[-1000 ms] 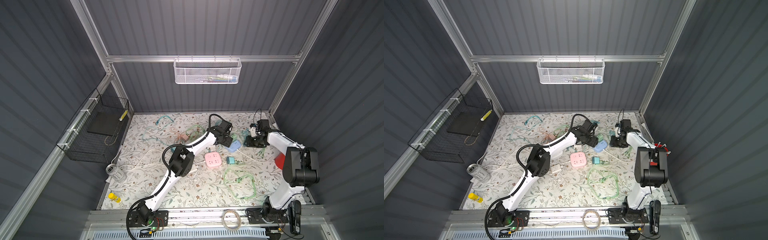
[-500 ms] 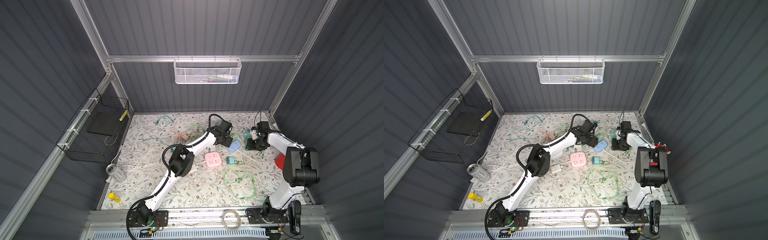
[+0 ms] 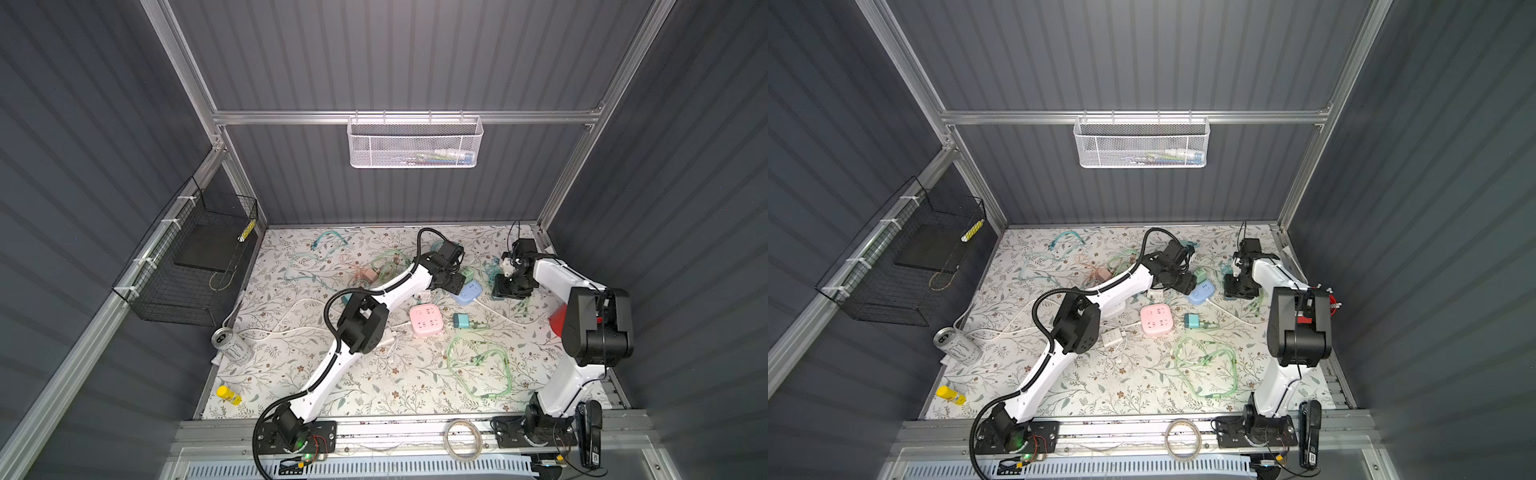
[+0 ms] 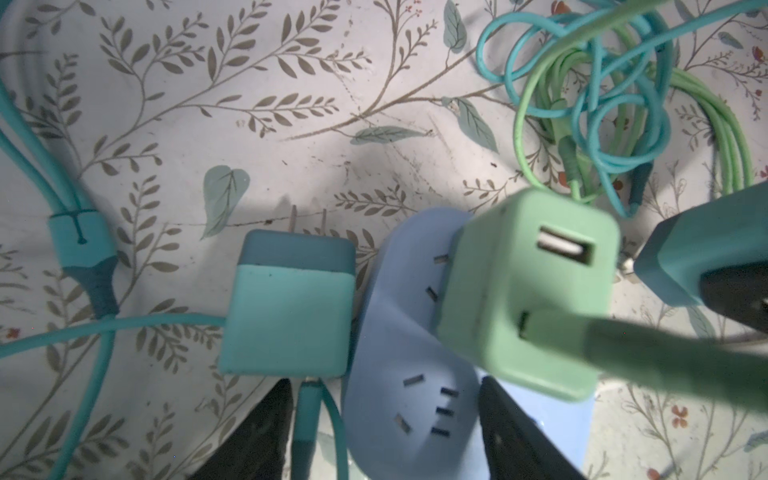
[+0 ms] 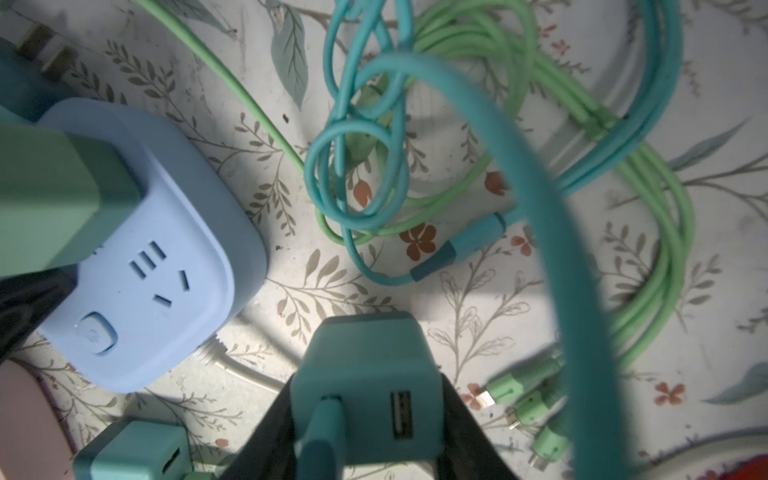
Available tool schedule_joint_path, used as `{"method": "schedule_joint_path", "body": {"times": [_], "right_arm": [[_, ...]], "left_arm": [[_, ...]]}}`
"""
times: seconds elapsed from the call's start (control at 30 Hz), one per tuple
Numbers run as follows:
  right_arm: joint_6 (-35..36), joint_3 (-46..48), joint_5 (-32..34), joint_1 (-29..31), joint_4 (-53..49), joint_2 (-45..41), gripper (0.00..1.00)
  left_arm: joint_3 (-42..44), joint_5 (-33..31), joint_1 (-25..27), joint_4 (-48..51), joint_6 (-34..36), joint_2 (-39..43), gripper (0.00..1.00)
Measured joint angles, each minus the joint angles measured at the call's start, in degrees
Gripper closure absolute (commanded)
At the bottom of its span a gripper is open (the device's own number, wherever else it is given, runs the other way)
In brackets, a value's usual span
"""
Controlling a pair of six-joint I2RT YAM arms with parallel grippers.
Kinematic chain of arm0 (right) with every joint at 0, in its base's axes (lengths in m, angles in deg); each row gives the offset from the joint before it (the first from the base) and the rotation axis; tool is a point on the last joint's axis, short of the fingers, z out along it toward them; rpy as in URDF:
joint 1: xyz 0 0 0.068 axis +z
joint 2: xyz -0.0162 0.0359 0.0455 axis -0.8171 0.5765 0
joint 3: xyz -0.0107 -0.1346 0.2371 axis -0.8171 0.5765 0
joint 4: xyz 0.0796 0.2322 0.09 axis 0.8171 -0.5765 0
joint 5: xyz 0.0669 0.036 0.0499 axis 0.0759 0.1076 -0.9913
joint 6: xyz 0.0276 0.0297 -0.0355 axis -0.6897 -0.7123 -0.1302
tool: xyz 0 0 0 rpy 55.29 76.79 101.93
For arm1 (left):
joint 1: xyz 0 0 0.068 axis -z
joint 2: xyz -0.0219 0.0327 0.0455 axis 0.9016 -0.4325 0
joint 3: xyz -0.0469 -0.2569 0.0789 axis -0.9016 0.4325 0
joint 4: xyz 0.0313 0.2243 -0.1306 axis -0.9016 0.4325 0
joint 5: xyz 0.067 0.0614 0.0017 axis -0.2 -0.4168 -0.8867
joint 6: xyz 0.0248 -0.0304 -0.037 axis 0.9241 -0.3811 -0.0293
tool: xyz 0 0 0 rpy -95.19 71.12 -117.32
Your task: Pull the plug off the socket
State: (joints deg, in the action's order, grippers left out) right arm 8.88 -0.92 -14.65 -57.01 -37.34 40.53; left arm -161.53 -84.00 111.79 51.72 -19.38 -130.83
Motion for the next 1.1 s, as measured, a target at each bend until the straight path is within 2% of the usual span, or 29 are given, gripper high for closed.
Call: {"method": "schedule_joint_path", "body": {"times": [0.4, 0.77, 1.1], "right_arm": [[-0.9, -0.6, -0.3, 0.0, 0.2, 0.7, 0.46], [-2.2, -3.1, -1.5, 0.0, 0.5, 1.9, 0.37], [-3.0, -3.6, -1.6, 0.0, 0.4, 1.2, 0.34]], "left_arm": [[0.1, 0.2, -0.1, -0.1, 0.0, 0.1, 0.28], [1.9, 0.2, -0.1, -1.1, 0.0, 1.0, 0.28], [2.8, 0.1, -0.1, -0.9, 0.0, 1.7, 0.27]]}}
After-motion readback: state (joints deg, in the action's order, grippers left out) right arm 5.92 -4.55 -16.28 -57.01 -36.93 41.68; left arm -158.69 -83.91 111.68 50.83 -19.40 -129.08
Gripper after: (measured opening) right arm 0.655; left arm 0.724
